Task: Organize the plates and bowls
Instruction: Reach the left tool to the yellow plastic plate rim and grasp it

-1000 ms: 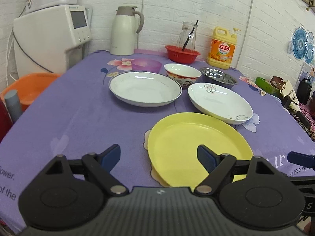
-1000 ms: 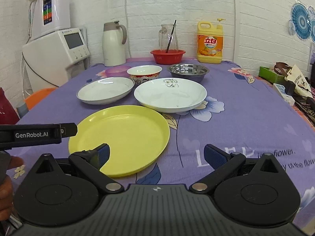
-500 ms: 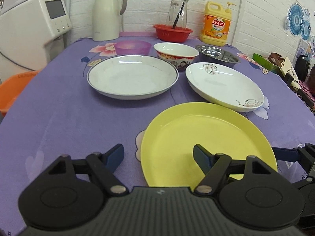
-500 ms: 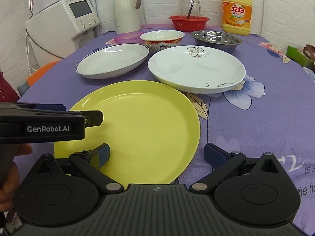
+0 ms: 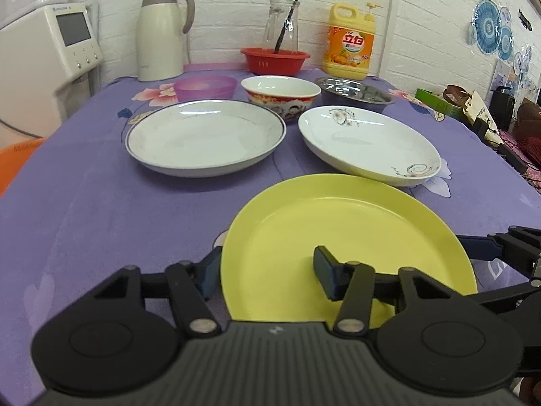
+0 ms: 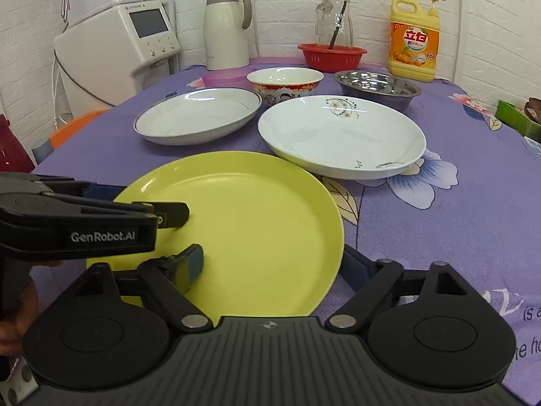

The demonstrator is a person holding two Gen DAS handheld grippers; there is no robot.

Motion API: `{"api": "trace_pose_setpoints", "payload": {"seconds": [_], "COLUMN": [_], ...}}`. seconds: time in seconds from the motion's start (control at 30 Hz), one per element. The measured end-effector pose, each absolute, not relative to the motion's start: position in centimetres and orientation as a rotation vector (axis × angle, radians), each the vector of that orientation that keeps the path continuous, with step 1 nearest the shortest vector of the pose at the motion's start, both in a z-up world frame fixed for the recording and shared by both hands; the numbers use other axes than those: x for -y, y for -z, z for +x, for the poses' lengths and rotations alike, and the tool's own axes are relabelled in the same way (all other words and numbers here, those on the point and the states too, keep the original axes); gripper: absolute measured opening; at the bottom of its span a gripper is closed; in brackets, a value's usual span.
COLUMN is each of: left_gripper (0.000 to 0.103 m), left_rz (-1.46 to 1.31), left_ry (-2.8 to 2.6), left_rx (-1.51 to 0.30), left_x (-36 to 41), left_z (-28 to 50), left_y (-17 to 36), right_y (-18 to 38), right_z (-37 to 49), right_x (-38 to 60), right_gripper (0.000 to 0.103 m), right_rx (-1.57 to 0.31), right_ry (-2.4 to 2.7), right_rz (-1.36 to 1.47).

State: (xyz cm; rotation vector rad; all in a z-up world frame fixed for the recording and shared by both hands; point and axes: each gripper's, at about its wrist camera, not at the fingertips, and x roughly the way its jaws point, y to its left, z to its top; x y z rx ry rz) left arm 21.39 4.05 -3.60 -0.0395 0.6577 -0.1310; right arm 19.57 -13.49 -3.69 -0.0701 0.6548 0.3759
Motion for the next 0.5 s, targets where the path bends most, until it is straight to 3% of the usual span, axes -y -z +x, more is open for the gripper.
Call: {"api": "trace_pose_setpoints", "payload": {"seconds": [0.13,0.5], "left_gripper": [0.042,0.039], "left_rz": [-0.073,-0.095], "left_ry": [0.109,-0.101], "left_rx": [-0.678,-0.672], "left_x": [-5.1,-12.4], "left_z": [20.9,18.3], "left_y": [3.2,2.0], "right_y": [3.4,2.6], "right_z": [19.4,20.0], "right_x": [12.9,5.3], "right_gripper": [0.103,0.103], "right_rx": [-0.658,-0.645], "right_ry": [-0.352,-0.546], "right_rz": [-0.070,-0.101]}}
